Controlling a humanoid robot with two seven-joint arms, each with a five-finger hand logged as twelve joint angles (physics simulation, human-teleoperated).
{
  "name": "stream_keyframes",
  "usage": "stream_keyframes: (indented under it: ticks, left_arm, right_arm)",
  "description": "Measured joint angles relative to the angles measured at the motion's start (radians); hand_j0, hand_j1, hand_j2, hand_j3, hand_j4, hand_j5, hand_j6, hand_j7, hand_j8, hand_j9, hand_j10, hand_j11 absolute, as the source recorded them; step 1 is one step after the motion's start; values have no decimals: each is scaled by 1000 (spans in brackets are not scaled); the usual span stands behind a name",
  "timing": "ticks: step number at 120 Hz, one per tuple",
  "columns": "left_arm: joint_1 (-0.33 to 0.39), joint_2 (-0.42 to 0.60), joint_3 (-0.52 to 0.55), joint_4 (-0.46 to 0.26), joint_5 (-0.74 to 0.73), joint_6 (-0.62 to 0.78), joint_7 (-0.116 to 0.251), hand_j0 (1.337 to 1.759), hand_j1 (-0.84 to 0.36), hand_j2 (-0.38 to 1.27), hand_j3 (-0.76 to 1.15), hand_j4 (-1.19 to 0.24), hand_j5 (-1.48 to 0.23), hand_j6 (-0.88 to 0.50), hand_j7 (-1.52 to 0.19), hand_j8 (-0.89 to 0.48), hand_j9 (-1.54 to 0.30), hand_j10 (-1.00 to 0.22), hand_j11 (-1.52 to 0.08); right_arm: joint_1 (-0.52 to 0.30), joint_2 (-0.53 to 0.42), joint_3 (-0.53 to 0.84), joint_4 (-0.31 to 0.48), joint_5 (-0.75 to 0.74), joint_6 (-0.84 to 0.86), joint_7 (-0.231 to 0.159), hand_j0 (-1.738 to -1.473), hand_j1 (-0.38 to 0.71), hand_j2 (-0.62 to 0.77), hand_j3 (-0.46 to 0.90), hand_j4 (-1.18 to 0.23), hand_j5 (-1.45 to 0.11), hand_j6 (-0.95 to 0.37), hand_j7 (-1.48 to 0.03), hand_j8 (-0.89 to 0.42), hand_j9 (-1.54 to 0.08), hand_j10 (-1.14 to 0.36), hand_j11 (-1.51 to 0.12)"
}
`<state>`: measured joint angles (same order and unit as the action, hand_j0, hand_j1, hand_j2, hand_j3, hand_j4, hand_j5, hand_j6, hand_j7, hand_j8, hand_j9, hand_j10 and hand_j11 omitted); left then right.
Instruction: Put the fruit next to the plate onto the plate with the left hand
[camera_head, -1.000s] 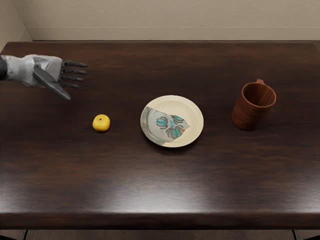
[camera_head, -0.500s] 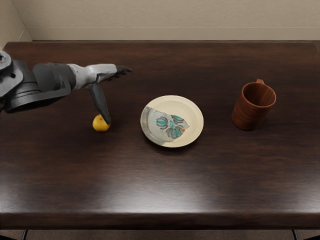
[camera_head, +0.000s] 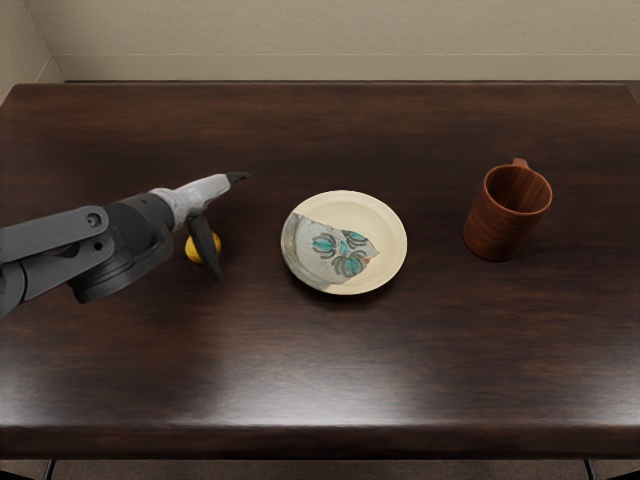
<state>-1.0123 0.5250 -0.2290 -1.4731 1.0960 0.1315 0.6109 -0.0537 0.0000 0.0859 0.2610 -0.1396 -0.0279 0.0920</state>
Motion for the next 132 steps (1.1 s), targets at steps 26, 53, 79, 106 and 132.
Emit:
stream_keyframes:
  ticks: [26, 53, 79, 106, 132]
  left_arm:
    - [0, -11, 62, 39, 70, 161, 0, 1658, 328, 6, 0, -21, -25, -22, -24, -22, -24, -21, -24]
    - [12, -13, 95, 87, 82, 206, 0, 1658, 264, 17, 0, -75, -94, -76, -94, -76, -94, -75, -94]
    - [32, -46, 100, 100, 85, 211, 0, 1658, 178, -7, 0, -163, -225, -165, -225, -166, -225, -164, -225]
    - [31, -48, 101, 103, 84, 212, 0, 1658, 85, 62, 0, -248, -332, -250, -332, -250, -332, -248, -332]
    - [32, -47, 102, 109, 83, 212, 0, 1658, -20, 104, 0, -335, -439, -336, -439, -336, -440, -334, -440]
  right_arm:
    - [0, 0, 0, 0, 0, 0, 0, -1658, -331, -3, 0, -15, -20, -15, -20, -15, -20, -15, -20]
    - [0, 0, 0, 0, 0, 0, 0, -1658, -331, -3, 0, -15, -20, -15, -20, -15, -20, -15, -20]
    - [0, 0, 0, 0, 0, 0, 0, -1658, -331, -3, 0, -15, -20, -15, -20, -15, -20, -15, -20]
    - [0, 0, 0, 0, 0, 0, 0, -1658, -331, -3, 0, -15, -20, -15, -20, -15, -20, -15, -20]
    - [0, 0, 0, 0, 0, 0, 0, -1658, -331, -3, 0, -15, -20, -15, -20, -15, -20, -15, -20]
